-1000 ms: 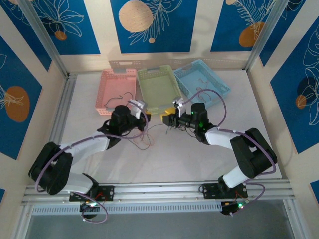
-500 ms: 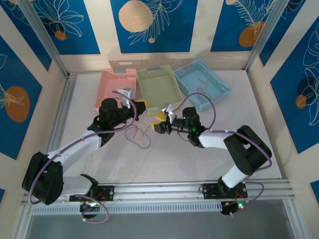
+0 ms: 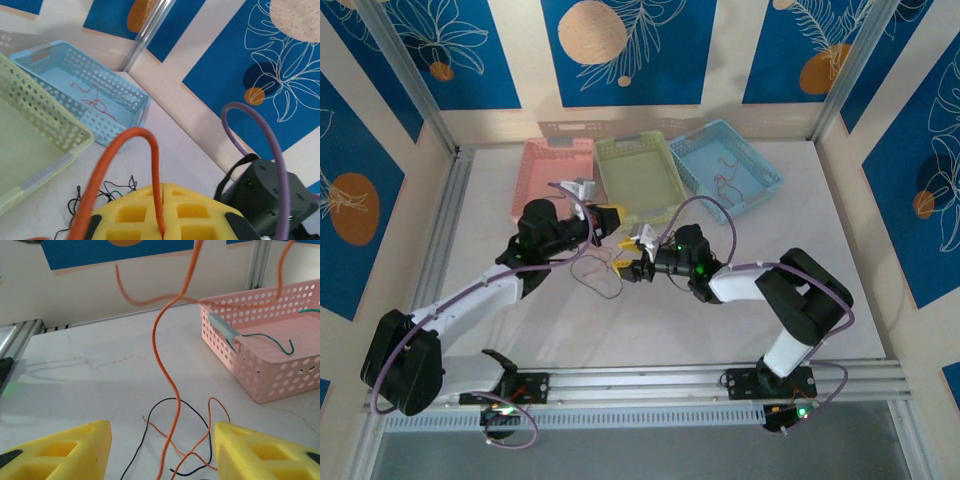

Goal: Untangle the cables

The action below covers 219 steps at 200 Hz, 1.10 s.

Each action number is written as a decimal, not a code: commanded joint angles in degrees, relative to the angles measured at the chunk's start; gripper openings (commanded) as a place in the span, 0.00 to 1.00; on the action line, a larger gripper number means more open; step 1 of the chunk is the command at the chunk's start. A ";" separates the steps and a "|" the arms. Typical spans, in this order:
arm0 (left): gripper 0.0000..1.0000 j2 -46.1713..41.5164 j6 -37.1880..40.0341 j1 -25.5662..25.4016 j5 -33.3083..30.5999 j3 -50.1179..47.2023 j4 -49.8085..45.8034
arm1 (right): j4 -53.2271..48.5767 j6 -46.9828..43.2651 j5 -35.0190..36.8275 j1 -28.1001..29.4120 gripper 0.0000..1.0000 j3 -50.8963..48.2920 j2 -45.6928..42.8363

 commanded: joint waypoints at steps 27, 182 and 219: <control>0.00 -1.26 -1.02 -2.29 2.65 3.25 -0.43 | -1.83 -3.15 1.41 0.53 0.48 2.71 1.38; 0.80 -0.44 13.81 -0.11 -19.54 0.03 -16.93 | -2.42 15.07 16.21 -15.08 0.00 -1.83 -18.74; 0.83 1.28 9.56 3.11 -24.72 -8.73 -7.91 | -14.69 18.60 19.94 -21.93 0.00 8.23 -23.28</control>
